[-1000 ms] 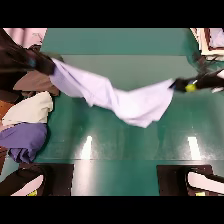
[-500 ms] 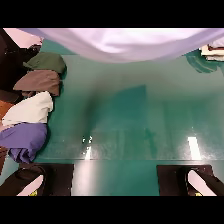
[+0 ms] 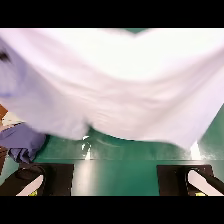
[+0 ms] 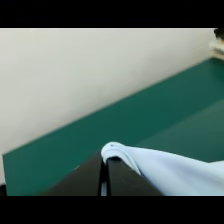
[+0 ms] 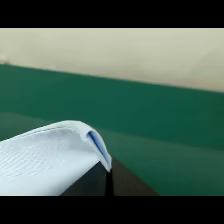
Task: Fold the shirts.
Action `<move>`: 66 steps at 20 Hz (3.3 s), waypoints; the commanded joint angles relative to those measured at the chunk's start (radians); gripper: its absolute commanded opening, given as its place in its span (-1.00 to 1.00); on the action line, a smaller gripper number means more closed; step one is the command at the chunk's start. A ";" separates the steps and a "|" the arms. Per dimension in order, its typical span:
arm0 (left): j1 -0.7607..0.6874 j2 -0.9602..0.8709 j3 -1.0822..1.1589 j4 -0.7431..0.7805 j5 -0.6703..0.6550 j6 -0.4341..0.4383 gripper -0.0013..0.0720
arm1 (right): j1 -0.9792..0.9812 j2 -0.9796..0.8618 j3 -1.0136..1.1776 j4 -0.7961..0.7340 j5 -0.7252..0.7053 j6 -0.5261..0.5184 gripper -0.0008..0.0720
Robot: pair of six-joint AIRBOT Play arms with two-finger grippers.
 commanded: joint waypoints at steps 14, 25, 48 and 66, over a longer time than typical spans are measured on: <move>0.021 -0.631 -0.447 0.028 0.333 -0.104 -0.86 | 0.106 -0.549 -0.365 -0.146 -0.158 0.040 0.46; 0.089 -0.633 -0.370 -0.014 0.237 -0.156 0.93 | 0.078 -0.428 -0.365 -0.124 -0.157 0.040 0.24; 0.368 -0.077 -1.475 -0.458 0.066 -0.045 0.50 | -0.013 -0.156 -0.713 -0.121 0.066 -0.053 0.20; 0.368 -0.076 -1.273 -0.487 0.127 -0.007 -0.90 | -0.258 0.071 -1.373 -0.331 0.105 -0.052 0.20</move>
